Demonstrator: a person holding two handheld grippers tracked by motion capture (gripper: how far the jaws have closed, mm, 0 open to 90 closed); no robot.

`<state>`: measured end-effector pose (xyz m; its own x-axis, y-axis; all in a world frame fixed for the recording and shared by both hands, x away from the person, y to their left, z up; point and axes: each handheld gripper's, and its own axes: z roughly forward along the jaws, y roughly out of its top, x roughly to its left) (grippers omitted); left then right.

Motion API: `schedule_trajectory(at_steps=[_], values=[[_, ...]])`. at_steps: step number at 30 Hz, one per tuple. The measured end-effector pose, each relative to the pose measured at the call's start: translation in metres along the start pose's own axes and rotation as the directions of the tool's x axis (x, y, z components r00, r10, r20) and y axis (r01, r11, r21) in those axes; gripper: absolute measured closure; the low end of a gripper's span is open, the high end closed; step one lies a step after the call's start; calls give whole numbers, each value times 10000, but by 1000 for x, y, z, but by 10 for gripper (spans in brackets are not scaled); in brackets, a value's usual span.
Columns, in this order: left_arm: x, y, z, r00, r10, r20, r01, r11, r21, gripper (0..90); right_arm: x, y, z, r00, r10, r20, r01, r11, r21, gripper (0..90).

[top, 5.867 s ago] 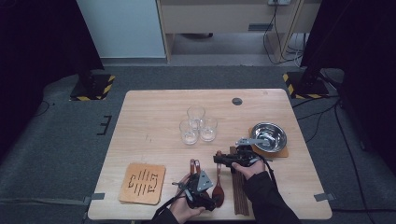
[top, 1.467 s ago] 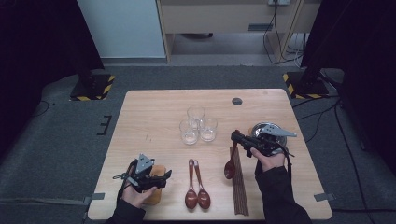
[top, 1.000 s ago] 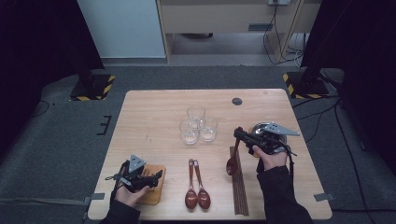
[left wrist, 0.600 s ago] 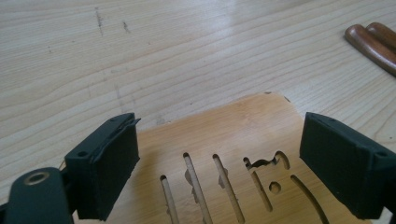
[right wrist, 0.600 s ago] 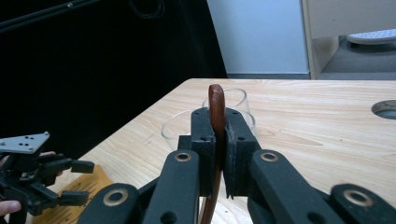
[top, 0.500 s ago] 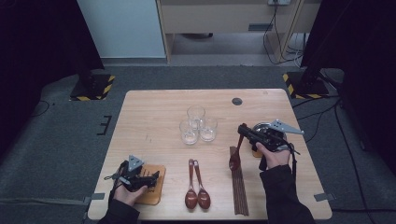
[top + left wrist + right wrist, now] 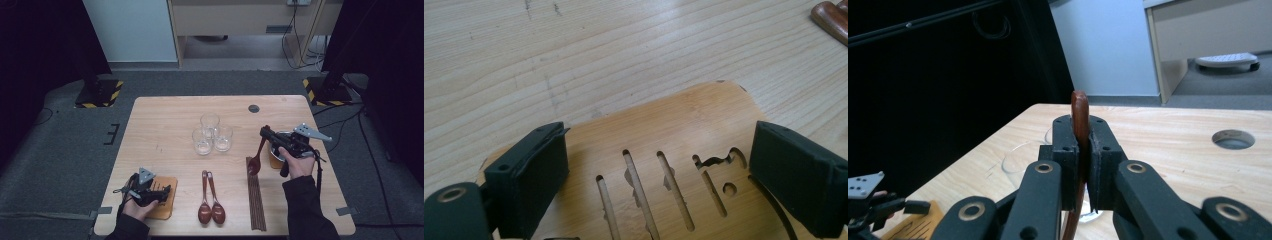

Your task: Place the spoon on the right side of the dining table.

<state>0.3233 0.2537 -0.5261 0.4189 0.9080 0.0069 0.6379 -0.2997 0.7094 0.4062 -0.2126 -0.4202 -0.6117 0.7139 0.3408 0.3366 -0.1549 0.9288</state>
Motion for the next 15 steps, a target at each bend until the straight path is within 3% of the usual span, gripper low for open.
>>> schedule_trajectory(at_steps=[15], values=[[1,-3,1,9999,-123,-53,122,9998,-136,52,-12,7,2,9986,86,515,-71,9996,-280,847]])
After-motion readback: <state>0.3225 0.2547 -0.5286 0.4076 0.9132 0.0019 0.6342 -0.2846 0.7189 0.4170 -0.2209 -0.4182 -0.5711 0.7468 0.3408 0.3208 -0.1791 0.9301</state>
